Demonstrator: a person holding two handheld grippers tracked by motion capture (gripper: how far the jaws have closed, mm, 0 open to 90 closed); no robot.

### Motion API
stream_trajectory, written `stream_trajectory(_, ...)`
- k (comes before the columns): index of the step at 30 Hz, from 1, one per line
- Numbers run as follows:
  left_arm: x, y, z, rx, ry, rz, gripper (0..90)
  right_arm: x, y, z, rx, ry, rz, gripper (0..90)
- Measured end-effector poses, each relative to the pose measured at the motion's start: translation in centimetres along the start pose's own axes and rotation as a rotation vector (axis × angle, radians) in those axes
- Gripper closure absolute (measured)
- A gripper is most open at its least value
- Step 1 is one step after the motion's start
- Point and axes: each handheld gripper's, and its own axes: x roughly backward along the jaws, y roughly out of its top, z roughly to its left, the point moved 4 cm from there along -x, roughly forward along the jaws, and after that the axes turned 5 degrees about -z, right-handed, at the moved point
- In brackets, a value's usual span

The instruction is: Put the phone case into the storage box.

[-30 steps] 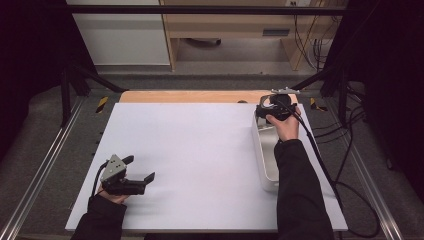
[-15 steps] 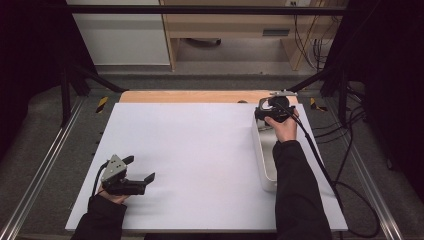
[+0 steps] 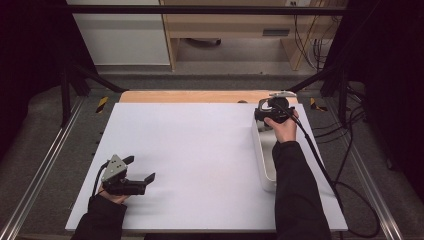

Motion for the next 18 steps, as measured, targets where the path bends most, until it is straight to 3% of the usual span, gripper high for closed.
stream_trajectory(6, -0.02, -0.01, -0.02, -0.001, -0.001, 0.000, 0.0, 0.13, 0.17, -0.07, -0.012, 0.022, -0.005, 1.5)
stream_trajectory(18, 0.01, 0.01, -0.03, -0.001, -0.003, -0.002, 0.0, 0.92, 0.80, -0.46, -0.006, 0.044, -0.046, 0.5)
